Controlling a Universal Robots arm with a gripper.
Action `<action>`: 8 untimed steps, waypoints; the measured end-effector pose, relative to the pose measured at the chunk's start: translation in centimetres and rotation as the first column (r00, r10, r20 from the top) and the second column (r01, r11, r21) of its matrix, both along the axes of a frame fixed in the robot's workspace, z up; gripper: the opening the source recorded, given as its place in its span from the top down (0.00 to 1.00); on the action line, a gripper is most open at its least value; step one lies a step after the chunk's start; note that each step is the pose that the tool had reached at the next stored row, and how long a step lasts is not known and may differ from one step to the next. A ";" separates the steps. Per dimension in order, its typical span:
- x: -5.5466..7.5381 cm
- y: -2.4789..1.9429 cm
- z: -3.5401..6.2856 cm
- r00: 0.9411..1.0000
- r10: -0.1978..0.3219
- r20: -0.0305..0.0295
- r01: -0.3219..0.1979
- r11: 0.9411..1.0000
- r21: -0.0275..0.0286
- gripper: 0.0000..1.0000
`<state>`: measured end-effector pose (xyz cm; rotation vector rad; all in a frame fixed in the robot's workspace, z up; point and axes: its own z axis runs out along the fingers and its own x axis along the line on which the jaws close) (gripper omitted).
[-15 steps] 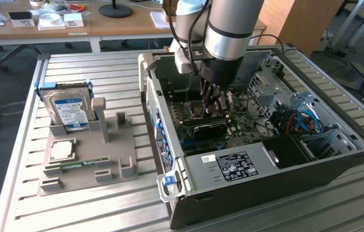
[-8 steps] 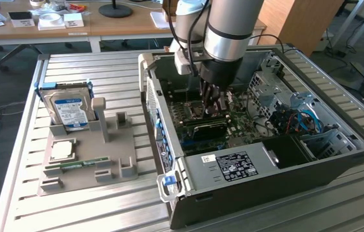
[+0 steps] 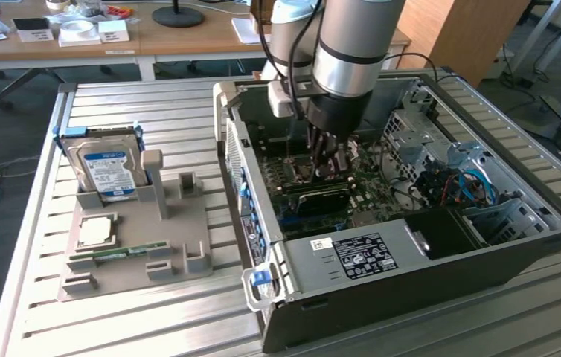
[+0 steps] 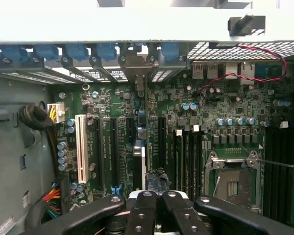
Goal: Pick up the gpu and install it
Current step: 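Press down on the gpu until it lock into place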
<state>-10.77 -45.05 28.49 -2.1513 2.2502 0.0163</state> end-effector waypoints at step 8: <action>-0.2 -0.02 -0.38 1.000 0.000 0.000 0.000 1.000 0.003 0.89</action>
